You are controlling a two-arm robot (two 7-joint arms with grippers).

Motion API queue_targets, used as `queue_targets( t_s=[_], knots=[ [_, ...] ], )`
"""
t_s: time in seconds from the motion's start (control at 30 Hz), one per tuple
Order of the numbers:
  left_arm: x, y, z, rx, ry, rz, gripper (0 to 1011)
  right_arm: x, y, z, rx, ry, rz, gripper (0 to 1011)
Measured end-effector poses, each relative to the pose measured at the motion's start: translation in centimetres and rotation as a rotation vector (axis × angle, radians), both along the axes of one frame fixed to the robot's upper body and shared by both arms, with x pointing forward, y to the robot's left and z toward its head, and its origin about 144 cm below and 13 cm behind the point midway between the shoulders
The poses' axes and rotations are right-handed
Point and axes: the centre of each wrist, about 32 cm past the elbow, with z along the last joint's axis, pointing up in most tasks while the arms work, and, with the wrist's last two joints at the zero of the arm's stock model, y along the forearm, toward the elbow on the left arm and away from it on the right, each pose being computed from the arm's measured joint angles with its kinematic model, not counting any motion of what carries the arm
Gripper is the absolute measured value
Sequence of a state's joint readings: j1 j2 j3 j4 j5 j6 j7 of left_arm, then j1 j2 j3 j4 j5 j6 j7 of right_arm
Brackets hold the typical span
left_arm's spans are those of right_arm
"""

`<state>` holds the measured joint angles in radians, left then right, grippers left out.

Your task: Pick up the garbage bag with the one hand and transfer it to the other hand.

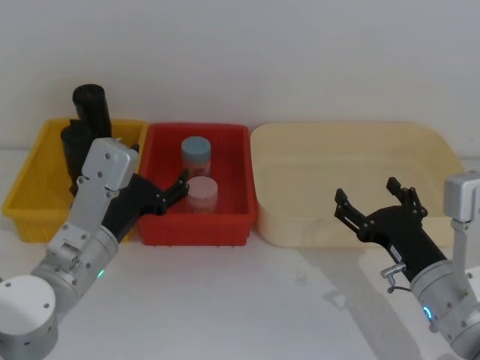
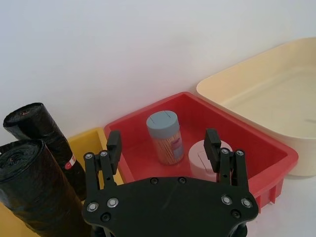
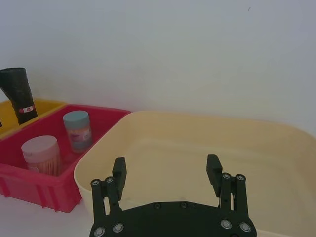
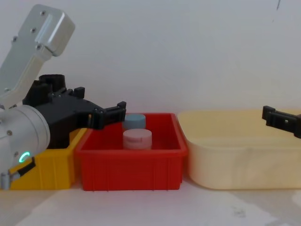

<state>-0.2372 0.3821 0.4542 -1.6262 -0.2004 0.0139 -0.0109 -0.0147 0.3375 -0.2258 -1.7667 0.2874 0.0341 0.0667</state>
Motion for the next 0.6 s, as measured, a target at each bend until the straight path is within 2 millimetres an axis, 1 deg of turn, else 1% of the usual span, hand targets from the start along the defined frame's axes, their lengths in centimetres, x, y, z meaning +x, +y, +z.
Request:
queue_targets(
  t_s=[0.6],
  knots=[
    [0.00,0.00,0.00,0.000,0.000,0.000,1002,0.00,0.00,0.00,0.000,0.000,0.000,1001]
  ],
)
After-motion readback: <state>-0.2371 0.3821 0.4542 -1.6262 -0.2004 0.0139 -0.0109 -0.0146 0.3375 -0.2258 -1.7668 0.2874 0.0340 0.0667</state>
